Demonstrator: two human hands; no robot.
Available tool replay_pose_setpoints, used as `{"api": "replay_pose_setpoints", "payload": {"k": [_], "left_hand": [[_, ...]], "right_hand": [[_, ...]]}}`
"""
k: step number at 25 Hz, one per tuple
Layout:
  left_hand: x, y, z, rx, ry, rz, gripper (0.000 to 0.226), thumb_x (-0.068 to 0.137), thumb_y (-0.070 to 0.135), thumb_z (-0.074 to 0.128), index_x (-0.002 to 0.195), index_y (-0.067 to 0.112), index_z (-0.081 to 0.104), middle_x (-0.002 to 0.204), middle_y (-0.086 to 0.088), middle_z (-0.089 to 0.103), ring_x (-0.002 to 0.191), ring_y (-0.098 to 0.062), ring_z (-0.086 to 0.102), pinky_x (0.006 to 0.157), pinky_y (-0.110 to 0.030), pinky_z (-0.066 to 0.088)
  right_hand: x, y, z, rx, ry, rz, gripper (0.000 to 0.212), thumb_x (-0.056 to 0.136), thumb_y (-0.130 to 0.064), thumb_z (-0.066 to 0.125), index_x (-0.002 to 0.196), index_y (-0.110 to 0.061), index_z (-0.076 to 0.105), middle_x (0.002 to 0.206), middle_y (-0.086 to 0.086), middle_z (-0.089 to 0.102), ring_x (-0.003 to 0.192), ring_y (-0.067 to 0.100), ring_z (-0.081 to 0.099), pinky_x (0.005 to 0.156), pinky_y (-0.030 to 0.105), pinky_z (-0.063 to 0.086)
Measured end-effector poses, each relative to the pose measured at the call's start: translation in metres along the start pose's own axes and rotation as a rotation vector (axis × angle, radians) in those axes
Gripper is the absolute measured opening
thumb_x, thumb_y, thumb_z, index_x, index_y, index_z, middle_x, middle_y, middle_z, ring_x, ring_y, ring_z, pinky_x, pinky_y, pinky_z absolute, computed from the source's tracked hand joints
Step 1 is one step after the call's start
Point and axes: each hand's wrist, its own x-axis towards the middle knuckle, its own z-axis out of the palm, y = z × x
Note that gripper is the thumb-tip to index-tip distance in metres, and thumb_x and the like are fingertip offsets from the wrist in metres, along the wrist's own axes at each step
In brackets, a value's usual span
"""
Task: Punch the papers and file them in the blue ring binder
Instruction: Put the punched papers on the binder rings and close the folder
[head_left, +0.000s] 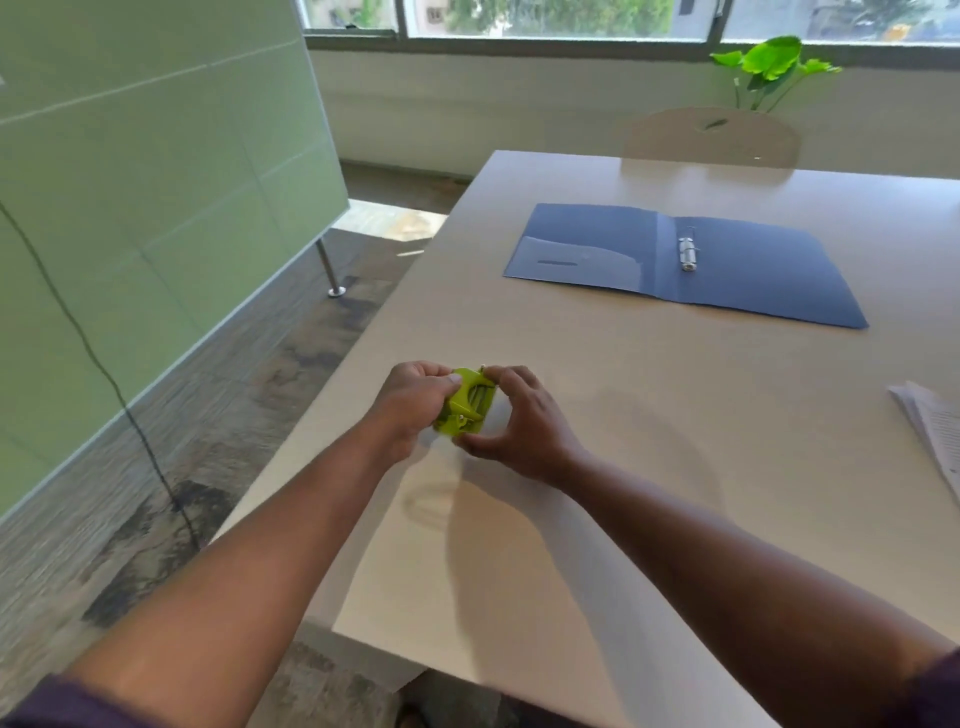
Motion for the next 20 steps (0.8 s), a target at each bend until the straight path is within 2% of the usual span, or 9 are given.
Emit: {"api": "replay_pose_setpoints", "payload": {"k": [3,8,13,17,20], "left_hand": [[0.011,-0.008,-0.051,-0.011,0.1,0.003,0.01,0.097,0.009,0.062,0.097,0.006,0.071,0.076,-0.007,0.068,0.056,-0.011,0.059,0.045,-0.017,0.045],[0.024,-0.023,-0.098,-0.008,0.161,-0.001,0.014,0.099,0.011,0.06,0.09,0.013,0.072,0.076,-0.007,0.07,0.059,-0.015,0.063,0.051,-0.024,0.051],[0.028,-0.029,-0.101,0.022,0.215,0.046,0.019,0.101,0.013,0.058,0.088,0.017,0.071,0.075,-0.006,0.07,0.057,-0.012,0.063,0.051,-0.022,0.054],[0.03,-0.03,-0.101,0.082,0.241,0.087,0.021,0.1,0.015,0.058,0.086,0.02,0.072,0.077,-0.004,0.072,0.062,-0.013,0.066,0.061,-0.026,0.056],[0.025,-0.031,-0.098,0.13,0.267,0.124,0.022,0.101,0.017,0.056,0.087,0.015,0.074,0.075,-0.005,0.071,0.061,-0.014,0.065,0.057,-0.027,0.055]], "right_hand": [[0.025,-0.032,0.041,0.036,-0.016,-0.069,0.085,0.067,-0.042,0.089,0.138,-0.012,0.052,0.136,0.006,0.053,0.119,0.024,0.057,0.1,0.03,0.044],[0.057,-0.057,0.082,-0.042,-0.077,-0.111,0.079,0.067,-0.053,0.085,0.128,-0.015,0.052,0.121,0.005,0.066,0.115,0.031,0.057,0.098,0.04,0.045],[0.068,-0.059,0.091,-0.094,-0.088,-0.105,0.077,0.066,-0.061,0.08,0.124,-0.018,0.052,0.118,0.003,0.067,0.12,0.03,0.053,0.099,0.039,0.042],[0.068,-0.059,0.092,-0.105,-0.086,-0.097,0.077,0.068,-0.063,0.078,0.126,-0.019,0.051,0.121,0.002,0.066,0.124,0.029,0.049,0.101,0.039,0.04],[0.067,-0.059,0.092,-0.115,-0.085,-0.107,0.078,0.07,-0.064,0.077,0.127,-0.019,0.051,0.121,0.001,0.066,0.124,0.029,0.049,0.1,0.04,0.04]]}}
